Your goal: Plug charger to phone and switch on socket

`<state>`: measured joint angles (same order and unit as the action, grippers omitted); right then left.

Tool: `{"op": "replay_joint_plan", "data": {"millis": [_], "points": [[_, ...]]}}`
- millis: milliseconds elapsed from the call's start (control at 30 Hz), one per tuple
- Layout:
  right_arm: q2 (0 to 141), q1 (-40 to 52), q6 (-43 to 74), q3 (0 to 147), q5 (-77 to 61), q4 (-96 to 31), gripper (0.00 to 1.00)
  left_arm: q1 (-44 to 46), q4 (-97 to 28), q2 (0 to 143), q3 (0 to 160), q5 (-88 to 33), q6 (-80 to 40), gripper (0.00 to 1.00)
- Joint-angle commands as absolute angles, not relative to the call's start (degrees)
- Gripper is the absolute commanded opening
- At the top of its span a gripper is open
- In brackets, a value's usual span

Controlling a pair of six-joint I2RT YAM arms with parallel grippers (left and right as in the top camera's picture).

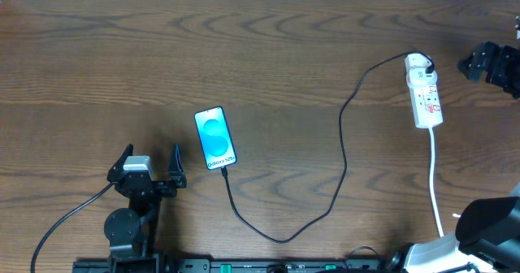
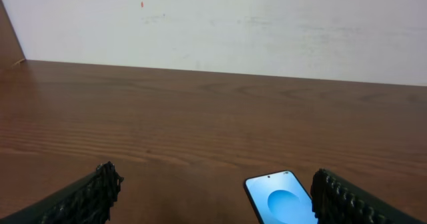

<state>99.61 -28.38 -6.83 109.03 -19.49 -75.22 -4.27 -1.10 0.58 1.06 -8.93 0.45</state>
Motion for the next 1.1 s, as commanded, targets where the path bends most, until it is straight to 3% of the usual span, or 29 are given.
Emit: {"op": "replay_joint_plan", "data": {"millis": [0, 400, 600, 1067], "points": [[99.02, -28.42, -6.24, 110.04, -19.59, -75.29, 0.99, -4.05, -3.20, 0.27, 0.23, -10.44, 1.04, 0.94], [98.59, -28.01, -6.00, 109.65, -21.06, -70.83, 0.99, -4.05, -3.20, 0.27, 0.23, -10.44, 1.04, 0.94], [94.00, -24.91, -6.00, 103.63, -23.07, -62.81, 0.99, -4.05, -3.20, 0.27, 0.23, -10.44, 1.04, 0.94], [68.90, -13.69, -5.98, 58.30, -23.07, -19.53, 0.99, -4.05, -3.20, 0.27, 0.23, -10.44, 1.04, 0.93]]}}
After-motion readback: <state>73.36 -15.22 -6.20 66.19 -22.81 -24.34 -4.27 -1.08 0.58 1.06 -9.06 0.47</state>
